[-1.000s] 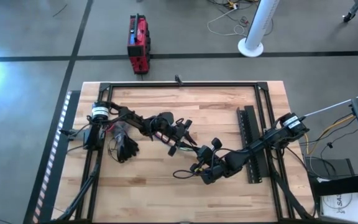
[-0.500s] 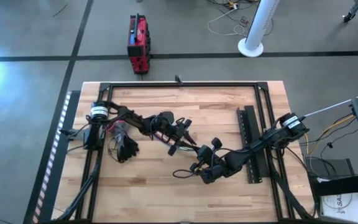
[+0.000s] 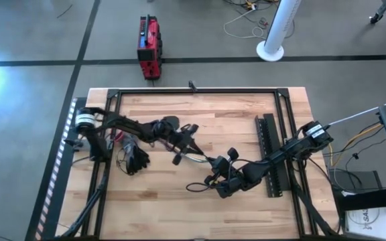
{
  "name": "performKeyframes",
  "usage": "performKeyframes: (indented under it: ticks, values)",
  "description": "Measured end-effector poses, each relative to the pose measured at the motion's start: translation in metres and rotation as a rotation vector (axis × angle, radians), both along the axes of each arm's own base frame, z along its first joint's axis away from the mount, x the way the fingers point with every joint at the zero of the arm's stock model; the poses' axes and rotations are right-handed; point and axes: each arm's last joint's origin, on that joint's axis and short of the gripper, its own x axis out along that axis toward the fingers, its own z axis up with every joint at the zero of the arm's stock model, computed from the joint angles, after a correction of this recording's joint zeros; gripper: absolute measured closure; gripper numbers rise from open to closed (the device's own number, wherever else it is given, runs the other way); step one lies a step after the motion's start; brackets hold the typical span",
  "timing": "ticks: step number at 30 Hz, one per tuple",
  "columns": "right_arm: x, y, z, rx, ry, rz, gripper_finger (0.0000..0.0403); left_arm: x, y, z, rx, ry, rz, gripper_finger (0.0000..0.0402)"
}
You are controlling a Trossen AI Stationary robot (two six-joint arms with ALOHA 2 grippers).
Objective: Ziptie cables
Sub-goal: Wrap the colored cable wires with the black zip tie
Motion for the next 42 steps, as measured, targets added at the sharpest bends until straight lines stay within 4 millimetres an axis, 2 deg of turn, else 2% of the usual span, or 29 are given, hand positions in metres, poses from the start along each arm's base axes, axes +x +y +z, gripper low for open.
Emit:
performKeyframes:
  ticks: [2,12,18,21,25,30,38,42]
  values:
    - [0.0,0.0,0.0,-0.001,0.003,0.0,0.04,-0.013,0.0,0.006,0.021,-0.022,0.034,0.0401]
    - [-0.002,-0.001,-0.002,-0.001,0.018,0.004,0.04,-0.078,0.004,0.008,0.03,-0.102,0.151,0.0401]
    - [-0.002,-0.002,-0.003,-0.004,0.028,0.003,0.04,-0.1,-0.001,0.01,-0.008,-0.168,0.16,0.0401]
    - [-0.002,-0.002,-0.003,-0.002,0.026,0.001,0.04,-0.105,-0.005,0.002,-0.024,-0.14,0.144,0.0401]
    - [-0.001,-0.003,-0.003,-0.001,0.025,-0.001,0.04,-0.105,-0.006,-0.017,-0.035,-0.054,0.147,0.0401]
    - [-0.001,-0.003,-0.003,0.0,0.023,-0.001,0.04,-0.095,-0.002,-0.043,-0.047,0.033,0.203,0.0401]
    - [-0.001,-0.003,-0.003,-0.006,0.025,0.0,0.04,-0.05,0.0,-0.067,-0.108,0.049,0.189,0.0375]
    - [-0.001,-0.003,-0.003,-0.007,0.027,0.0,0.04,-0.029,0.003,-0.066,-0.111,0.025,0.178,0.0353]
